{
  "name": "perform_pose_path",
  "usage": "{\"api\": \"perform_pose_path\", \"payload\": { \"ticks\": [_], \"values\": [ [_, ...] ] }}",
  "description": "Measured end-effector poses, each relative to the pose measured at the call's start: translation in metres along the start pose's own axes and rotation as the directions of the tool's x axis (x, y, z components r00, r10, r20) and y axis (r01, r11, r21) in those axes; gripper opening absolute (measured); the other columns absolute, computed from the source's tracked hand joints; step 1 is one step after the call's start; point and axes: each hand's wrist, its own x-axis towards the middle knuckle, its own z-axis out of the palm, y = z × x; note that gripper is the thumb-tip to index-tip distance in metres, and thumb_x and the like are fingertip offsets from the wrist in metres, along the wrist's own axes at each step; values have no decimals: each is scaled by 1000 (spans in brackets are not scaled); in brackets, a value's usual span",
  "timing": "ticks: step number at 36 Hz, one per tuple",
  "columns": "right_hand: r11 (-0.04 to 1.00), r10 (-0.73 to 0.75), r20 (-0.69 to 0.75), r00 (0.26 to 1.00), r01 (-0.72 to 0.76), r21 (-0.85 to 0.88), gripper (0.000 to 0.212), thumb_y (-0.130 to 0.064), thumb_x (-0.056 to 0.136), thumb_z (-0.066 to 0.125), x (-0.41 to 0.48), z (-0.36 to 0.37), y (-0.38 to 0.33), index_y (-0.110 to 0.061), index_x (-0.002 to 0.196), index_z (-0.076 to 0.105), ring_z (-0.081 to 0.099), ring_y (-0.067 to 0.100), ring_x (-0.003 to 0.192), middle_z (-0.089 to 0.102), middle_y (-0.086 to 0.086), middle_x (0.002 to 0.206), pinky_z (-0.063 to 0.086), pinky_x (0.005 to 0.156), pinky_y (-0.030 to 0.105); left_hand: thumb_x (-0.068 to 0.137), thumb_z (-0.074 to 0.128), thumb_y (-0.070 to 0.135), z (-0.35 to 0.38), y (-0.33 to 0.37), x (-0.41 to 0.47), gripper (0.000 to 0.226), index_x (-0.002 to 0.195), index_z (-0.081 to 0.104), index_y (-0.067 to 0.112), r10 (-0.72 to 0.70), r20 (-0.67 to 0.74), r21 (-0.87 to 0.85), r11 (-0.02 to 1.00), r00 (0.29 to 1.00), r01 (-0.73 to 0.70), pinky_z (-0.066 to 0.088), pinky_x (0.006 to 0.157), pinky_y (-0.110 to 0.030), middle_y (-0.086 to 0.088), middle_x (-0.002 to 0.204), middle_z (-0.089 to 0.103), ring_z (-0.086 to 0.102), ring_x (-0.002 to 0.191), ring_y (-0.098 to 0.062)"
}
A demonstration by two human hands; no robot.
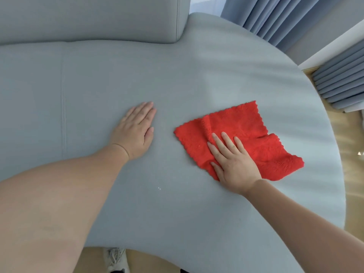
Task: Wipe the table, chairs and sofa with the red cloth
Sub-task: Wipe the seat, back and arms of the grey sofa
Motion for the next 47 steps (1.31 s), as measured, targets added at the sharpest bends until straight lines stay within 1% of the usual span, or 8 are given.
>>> {"api": "perform_pose_path", "payload": {
  "ticks": [5,10,14,21,27,32,38,47],
  "values": [
    [998,39,-60,997,-35,59,54,-35,96,30,36,-8,9,-7,141,45,33,32,140,36,10,152,25,112,49,91,29,27,11,-4,-1,59,144,35,1,22,-41,0,1000,999,-22,14,117,-38,-14,151,32,27,140,-27],
    [982,160,-13,987,-158,100,64,-41,94,17,102,-29,25,-12,150,30,16,29,147,20,7,159,12,118,47,91,30,27,13,-7,0,59,144,35,2,27,-36,-4,1000,999,-27,14,117,-39,-13,152,32,26,140,-26],
    [983,171,-28,985,-169,70,68,-44,91,21,131,-36,33,-13,151,26,12,30,147,15,7,161,12,117,50,90,30,26,14,-9,0,59,144,35,3,34,-43,-7,999,999,-34,14,117,-39,-12,152,31,25,141,-26],
    [979,195,-16,981,-194,59,79,-68,86,17,193,-59,62,-25,153,19,6,29,148,9,5,162,6,118,51,91,29,27,14,-11,-1,59,144,34,3,36,-42,-24,999,998,-37,17,117,-41,-10,153,29,25,141,-25],
    [962,271,-90,958,-266,66,67,-60,95,20,258,-73,97,-27,153,20,5,31,148,9,6,162,4,118,53,91,30,26,17,-12,-1,58,143,36,3,45,-77,-42,998,996,-48,19,116,-41,-10,152,31,26,141,-25],
    [923,384,-108,917,-380,57,74,-65,90,19,288,-79,105,-26,153,16,4,32,148,7,8,162,3,118,52,90,32,26,20,-14,0,57,142,37,2,65,-118,-54,996,991,-72,21,116,-42,-10,151,31,28,141,-26],
    [976,217,-78,973,-215,27,71,-59,93,22,268,-78,91,-23,154,16,4,31,148,8,7,162,3,119,50,90,32,25,19,-15,0,58,143,37,2,70,-106,-49,996,992,-75,20,116,-42,-11,151,32,27,141,-26],
    [976,92,-69,993,-76,202,48,-28,101,28,216,-62,43,-9,144,42,20,26,146,29,4,156,11,119,41,91,31,26,15,-13,0,58,143,36,2,62,-57,-20,998,996,-63,20,115,-43,-12,152,32,28,141,-27]
  ]
}}
